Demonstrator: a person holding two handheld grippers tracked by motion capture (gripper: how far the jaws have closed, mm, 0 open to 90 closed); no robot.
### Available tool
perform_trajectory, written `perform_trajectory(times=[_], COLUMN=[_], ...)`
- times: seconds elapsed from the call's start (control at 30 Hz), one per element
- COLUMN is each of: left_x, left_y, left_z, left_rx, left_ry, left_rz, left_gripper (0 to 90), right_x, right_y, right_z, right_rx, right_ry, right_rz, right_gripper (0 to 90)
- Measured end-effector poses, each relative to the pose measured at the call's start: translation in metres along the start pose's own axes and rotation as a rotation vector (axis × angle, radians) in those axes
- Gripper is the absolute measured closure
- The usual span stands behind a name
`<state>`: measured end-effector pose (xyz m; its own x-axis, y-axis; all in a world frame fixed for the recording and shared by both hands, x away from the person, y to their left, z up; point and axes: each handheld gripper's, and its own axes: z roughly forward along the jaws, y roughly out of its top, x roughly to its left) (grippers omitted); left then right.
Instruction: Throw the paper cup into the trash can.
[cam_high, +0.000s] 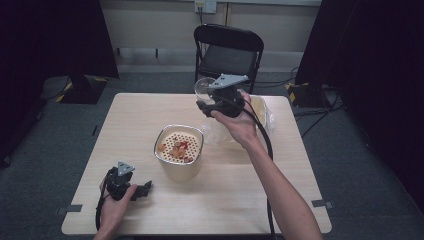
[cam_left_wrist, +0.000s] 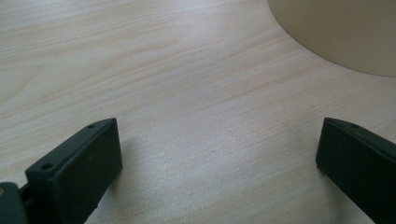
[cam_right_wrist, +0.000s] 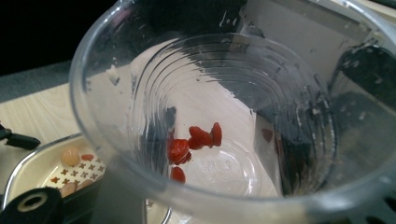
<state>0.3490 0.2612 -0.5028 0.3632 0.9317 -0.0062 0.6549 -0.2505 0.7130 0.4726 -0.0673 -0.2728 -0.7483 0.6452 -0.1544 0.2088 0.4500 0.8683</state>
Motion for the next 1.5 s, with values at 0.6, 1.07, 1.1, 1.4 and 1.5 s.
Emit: perform_trajectory(times=[0.6, 1.07, 1.1, 1.4, 1.5], left_x=[0.0, 0.0, 0.0, 0.0, 0.0], left_y=[0.0, 0.0, 0.0, 0.0, 0.0], left_z=[0.0, 0.0, 0.0, 0.0, 0.0], left_rx=[-0.001, -0.001, 0.0, 0.0, 0.0], left_ry=[-0.001, -0.001, -0.001, 0.0, -0.001], left_rz=[-0.002, -0.002, -0.002, 0.0, -0.003], left_gripper=[0.0, 0.0, 0.0, 0.0, 0.0], right_x=[-0.06, -0.104, -0.105, -0.114, -0.114], right_y=[-0.01, -0.049, -0.051, -0.061, -0.062], right_z=[-0.011, -0.01, -0.009, -0.001, -0.001], right_rx=[0.005, 0.082, 0.083, 0.116, 0.106], right_ry=[-0.091, -0.171, -0.17, -0.216, -0.213], right_rz=[0.179, 0.277, 0.283, 0.319, 0.318], right_gripper=[49.0, 45.0, 40.8, 20.8, 18.9])
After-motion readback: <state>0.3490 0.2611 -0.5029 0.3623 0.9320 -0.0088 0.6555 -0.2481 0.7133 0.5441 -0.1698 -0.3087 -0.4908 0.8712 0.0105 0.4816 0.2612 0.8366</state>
